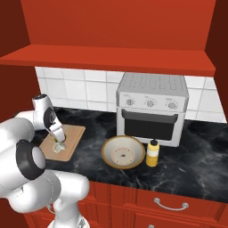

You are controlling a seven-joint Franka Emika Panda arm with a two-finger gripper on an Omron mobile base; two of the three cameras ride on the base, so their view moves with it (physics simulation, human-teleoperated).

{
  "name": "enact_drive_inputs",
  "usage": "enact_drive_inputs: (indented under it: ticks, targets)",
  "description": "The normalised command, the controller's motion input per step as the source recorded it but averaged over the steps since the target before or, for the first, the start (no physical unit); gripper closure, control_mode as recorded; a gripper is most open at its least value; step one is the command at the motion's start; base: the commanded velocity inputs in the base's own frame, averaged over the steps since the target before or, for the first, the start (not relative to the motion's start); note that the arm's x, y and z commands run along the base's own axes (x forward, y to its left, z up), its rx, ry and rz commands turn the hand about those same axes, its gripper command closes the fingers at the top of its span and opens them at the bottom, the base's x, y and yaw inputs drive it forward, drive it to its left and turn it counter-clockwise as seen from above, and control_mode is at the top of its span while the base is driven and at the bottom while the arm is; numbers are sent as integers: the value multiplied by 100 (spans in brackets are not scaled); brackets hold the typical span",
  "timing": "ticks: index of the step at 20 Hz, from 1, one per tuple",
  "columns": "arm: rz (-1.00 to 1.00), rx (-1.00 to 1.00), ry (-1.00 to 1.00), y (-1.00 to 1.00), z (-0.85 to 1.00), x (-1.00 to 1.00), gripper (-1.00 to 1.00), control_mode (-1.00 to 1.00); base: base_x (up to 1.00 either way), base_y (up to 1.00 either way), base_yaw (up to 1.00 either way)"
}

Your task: Open the cabinet. Place the bowl and condiment on the counter. Then place the lime and garlic on the cutting board.

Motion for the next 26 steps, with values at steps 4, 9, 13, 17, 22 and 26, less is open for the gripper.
enact_drive_inputs:
  ticks: [4, 9, 13, 17, 22, 26]
  targets:
    - [0, 0, 0, 0, 20, 7, -100, -100, 0, 0, 0]
    - [3, 4, -10, -23, 38, -45, -100, -100, 0, 0, 0]
    - [0, 16, -37, -36, 41, -58, -100, -100, 0, 0, 0]
    - [0, 16, -41, -30, 38, -60, -100, -100, 0, 0, 0]
    - [0, 15, -39, -31, 34, -62, -100, -100, 0, 0, 0]
    - [0, 14, -33, -25, 51, -58, -100, -100, 0, 0, 0]
